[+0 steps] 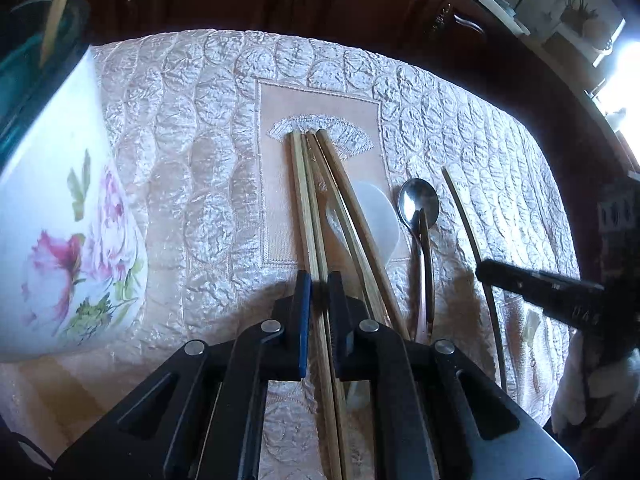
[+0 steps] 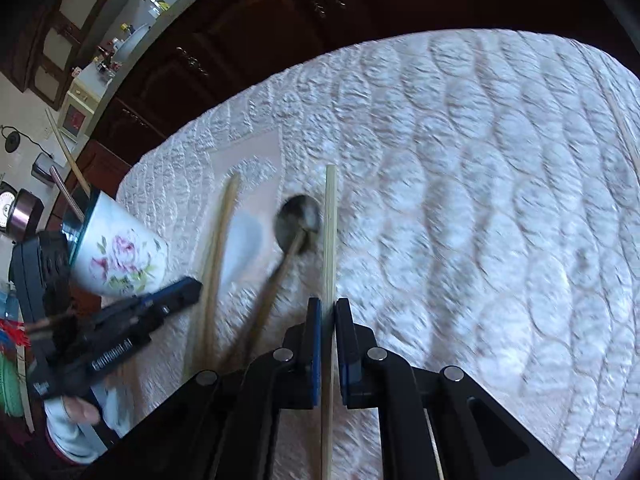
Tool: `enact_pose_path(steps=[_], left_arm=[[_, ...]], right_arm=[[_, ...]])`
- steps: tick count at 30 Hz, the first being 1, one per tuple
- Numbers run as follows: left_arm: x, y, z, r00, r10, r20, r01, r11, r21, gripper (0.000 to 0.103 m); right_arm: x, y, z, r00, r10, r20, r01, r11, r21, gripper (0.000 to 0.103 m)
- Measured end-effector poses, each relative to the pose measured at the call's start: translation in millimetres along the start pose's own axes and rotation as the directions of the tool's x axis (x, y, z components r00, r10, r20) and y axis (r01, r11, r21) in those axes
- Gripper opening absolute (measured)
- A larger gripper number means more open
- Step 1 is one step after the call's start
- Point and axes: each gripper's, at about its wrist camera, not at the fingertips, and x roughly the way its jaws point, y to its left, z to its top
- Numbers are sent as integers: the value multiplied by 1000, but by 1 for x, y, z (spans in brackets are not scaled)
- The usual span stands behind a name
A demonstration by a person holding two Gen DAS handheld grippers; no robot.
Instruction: Organize utensils
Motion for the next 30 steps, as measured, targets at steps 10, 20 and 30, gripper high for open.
enact_pose_path(steps=[10,20,30], left_arm=[[-28,-1,-31,999,-7,-50,11,998,62,1],[-2,-13,-11,999,27,-44,-25,998,51,8],[-2,6,-6,999,-3,-42,2,1000,-27,10]], right_arm=[[-26,-9,-43,997,58,-52,-57,998,25,6],[-32,-16,-56,998,37,-48,-33,997,67,6],[-29,-19,-47,999,12,-37,-9,997,77,6]])
